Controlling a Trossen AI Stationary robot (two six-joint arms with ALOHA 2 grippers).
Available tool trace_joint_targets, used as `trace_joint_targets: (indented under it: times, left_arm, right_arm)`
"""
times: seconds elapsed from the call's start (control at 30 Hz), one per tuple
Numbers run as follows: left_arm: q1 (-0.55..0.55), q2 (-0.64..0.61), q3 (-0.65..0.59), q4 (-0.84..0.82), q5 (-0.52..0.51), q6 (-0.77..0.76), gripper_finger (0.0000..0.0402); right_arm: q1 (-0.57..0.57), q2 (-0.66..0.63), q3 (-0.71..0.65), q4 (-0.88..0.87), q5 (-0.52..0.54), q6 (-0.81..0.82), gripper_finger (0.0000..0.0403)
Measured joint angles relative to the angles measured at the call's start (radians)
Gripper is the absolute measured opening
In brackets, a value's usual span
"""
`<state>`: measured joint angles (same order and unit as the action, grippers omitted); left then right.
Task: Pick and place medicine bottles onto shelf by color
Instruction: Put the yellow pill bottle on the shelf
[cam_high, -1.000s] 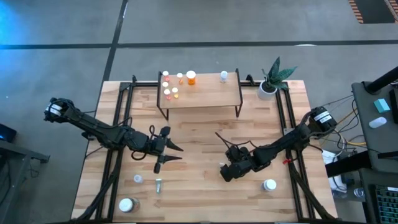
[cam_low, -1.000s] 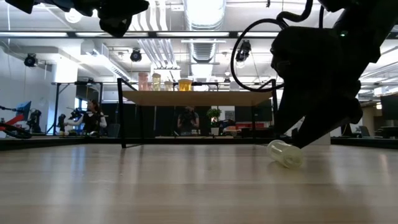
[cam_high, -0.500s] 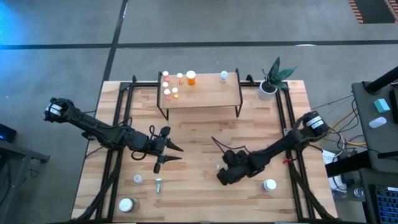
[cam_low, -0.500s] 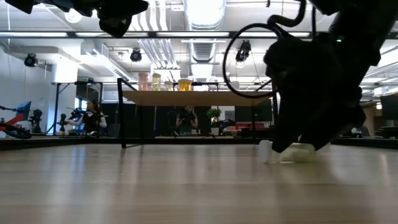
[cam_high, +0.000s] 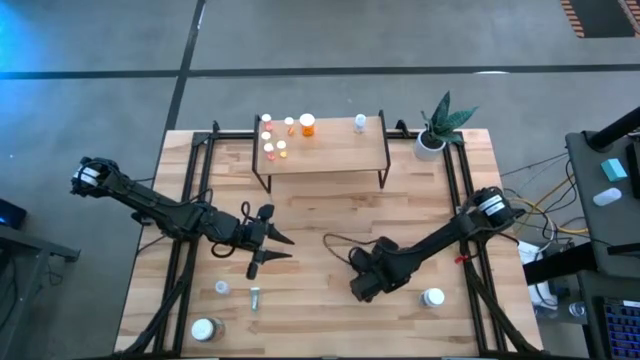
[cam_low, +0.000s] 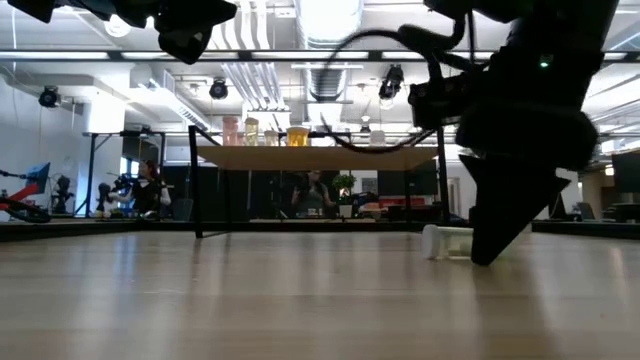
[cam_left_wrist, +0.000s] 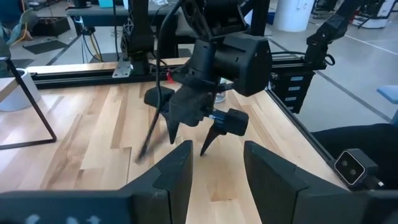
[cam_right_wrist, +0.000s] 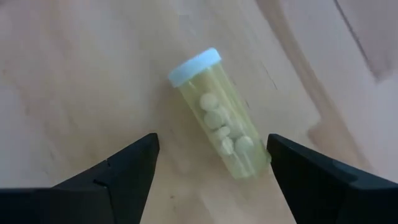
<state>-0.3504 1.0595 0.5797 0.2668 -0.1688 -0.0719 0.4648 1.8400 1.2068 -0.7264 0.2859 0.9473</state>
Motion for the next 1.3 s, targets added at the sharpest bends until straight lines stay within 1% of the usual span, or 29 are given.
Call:
trace_joint_targets:
  times: [0.1,0.2,0.33,0.53,0.77,0.97,1.2,1.3]
  left_arm:
    - [0.0,0.0,0.0,0.0,0.001,-0.001,0.0128]
    - [-0.001,0.0,0.0,0.001,0.003,-0.002,0.0128]
    - [-0.005,0.0,0.0,0.001,0.007,-0.002,0.0128]
    - [-0.006,-0.008,0.0,0.002,0.02,-0.001,0.0128]
    - [-0.006,-0.004,-0.001,0.001,0.02,-0.001,0.0128]
    - [-0.005,-0.005,-0.002,0.0,0.02,0.0,0.0128]
    - [-0.005,-0.032,0.002,-0.001,0.02,0.021,0.0128]
    - [-0.005,-0.055,0.012,0.006,0.041,0.033,0.0128]
  right_arm:
    - [-0.002,0.009,0.0,0.002,-0.018,-0.096,0.0297]
    - [-0.005,0.006,-0.001,0.003,-0.032,-0.134,0.0293]
    - [-0.005,-0.013,-0.003,-0.009,-0.051,-0.178,0.0274]
    - [-0.002,-0.026,-0.008,-0.032,-0.098,-0.209,0.0234]
    - [-0.005,-0.031,-0.032,-0.011,-0.102,-0.226,0.0201]
    - [-0.004,-0.032,-0.043,0.008,-0.094,-0.209,0.0177]
    - [-0.003,-0.032,-0.044,0.023,-0.087,-0.214,0.0148]
    - [-0.003,-0.032,-0.045,0.041,-0.085,-0.227,0.0136]
